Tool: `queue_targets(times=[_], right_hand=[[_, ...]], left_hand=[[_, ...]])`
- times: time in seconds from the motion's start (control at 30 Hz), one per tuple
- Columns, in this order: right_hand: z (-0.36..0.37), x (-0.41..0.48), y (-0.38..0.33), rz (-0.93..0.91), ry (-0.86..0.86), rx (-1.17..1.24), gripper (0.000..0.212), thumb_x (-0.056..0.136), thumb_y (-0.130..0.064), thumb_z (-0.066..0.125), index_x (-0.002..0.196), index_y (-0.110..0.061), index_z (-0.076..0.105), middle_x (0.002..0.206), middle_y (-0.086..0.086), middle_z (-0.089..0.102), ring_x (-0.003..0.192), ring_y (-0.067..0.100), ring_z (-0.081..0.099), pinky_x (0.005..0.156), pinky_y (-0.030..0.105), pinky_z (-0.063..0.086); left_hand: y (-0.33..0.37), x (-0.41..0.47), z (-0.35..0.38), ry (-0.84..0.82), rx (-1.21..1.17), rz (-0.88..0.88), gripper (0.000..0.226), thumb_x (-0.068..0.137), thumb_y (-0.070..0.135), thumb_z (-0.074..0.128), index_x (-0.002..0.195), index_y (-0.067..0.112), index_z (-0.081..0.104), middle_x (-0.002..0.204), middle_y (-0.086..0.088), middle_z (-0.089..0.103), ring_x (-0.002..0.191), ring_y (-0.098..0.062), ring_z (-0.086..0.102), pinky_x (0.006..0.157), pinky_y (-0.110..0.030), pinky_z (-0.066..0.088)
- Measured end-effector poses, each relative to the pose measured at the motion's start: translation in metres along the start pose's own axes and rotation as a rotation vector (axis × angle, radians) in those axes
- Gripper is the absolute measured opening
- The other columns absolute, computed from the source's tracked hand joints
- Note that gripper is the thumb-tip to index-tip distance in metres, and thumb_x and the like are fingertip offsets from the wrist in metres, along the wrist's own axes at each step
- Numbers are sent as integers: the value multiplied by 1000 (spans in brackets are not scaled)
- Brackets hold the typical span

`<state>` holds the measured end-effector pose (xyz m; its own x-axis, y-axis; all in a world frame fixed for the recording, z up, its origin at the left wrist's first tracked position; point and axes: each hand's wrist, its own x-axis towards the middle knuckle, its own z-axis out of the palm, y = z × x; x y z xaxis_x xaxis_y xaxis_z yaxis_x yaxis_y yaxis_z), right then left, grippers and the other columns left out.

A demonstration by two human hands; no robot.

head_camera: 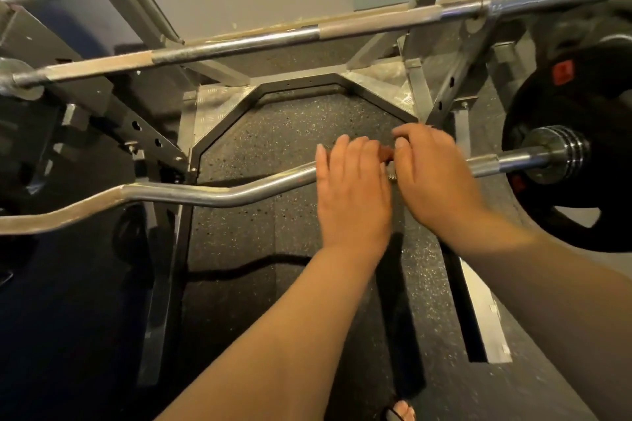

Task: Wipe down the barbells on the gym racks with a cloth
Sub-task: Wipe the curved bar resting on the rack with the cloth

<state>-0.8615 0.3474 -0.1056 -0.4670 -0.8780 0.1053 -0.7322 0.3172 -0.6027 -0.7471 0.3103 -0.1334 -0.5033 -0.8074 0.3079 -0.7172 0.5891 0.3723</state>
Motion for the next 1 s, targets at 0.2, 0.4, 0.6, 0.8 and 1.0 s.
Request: queue_targets(times=[0.2,0.4,0.6,0.8,1.0], right_hand=[[-18,-51,46,23,-48,-253,52,110,-31,33,158,-14,33,168,4,26,158,16,9,127,34,-4],[-42,-65,76,73,-17,-307,58,106,-16,34,163,-13,22,171,5,17,158,13,0,126,33,-6],[-59,-76,91,82,-140,-369,78,101,-6,37,164,-19,-6,171,-2,-15,153,7,-25,122,27,-16],[-69,-72,87,133,-148,-124,63,103,-26,25,165,-23,8,172,-8,0,154,2,-9,123,23,-5],[-77,-93,63,361,98,407,36,109,-29,42,142,-28,56,144,-6,57,133,5,52,112,33,44]], left_hand=[[13,-12,1,223,-194,-313,36,107,22,35,139,12,48,151,-5,43,154,-26,16,125,-46,-9],[81,-24,35,12,-185,-13,45,101,24,31,140,13,51,149,-5,50,151,-24,26,125,-47,-12],[70,-29,31,-23,-272,103,41,105,23,40,144,16,50,152,0,48,151,-18,26,126,-35,-10],[126,-21,30,-84,-525,-118,43,106,33,30,127,13,62,130,-1,62,140,-19,44,127,-35,-9],[125,-25,3,-326,-767,-258,25,108,30,39,122,36,59,132,10,60,143,-16,39,123,-34,27]])
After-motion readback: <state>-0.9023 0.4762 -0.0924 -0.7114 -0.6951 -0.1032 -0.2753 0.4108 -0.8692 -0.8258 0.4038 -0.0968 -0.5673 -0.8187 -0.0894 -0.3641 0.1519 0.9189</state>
